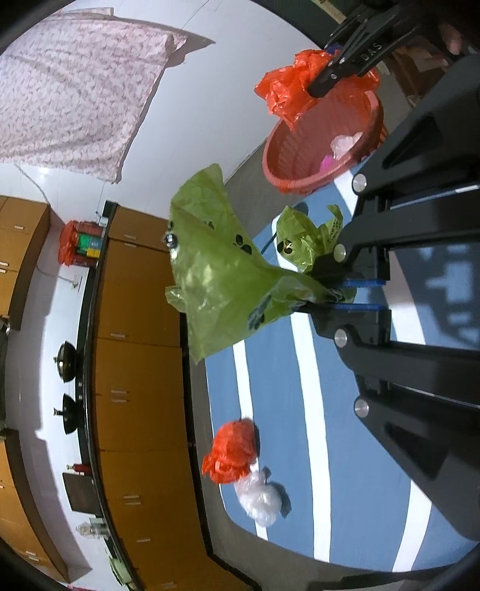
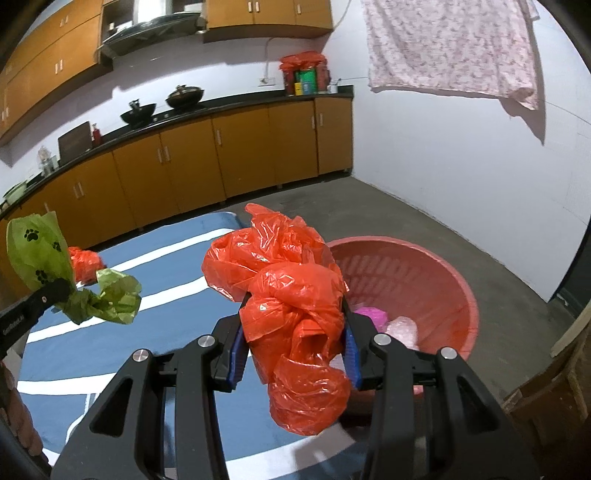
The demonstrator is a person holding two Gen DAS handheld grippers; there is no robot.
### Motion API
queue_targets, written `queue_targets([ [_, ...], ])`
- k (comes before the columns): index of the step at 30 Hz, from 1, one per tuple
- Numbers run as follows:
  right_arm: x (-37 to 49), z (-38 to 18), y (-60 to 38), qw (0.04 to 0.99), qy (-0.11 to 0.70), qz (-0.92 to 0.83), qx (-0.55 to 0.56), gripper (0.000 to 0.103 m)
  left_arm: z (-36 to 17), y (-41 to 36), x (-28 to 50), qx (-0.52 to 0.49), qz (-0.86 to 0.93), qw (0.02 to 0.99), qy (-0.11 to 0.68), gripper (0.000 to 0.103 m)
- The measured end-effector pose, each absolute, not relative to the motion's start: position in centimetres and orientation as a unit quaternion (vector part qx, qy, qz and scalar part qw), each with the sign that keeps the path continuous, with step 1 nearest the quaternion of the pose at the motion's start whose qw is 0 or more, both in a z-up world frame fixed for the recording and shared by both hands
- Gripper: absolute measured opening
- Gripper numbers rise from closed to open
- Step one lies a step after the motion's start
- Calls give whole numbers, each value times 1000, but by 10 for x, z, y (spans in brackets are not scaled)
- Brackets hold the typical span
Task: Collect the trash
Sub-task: 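Carry the green and red bags over the red basket and open both tools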
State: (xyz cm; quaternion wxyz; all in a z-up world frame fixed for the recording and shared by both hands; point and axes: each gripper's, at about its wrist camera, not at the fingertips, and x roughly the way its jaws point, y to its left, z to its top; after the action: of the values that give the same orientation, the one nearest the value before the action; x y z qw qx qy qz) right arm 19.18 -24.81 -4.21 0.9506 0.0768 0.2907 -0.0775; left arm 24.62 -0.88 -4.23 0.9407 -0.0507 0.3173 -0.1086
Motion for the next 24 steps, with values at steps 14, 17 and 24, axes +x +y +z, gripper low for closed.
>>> queue_targets([
  [14,183,-43,-294,946,283,-130,95,43,-48,-77,247,-46,-172,927,330,8],
  [17,182,-44,-306,944,282,-142,100,43,-50,-93,248,-43,-189,923,332,8],
  [24,189,-42,-326,942,275,-162,108,43,-55,-141,256,-35,-230,913,335,8],
])
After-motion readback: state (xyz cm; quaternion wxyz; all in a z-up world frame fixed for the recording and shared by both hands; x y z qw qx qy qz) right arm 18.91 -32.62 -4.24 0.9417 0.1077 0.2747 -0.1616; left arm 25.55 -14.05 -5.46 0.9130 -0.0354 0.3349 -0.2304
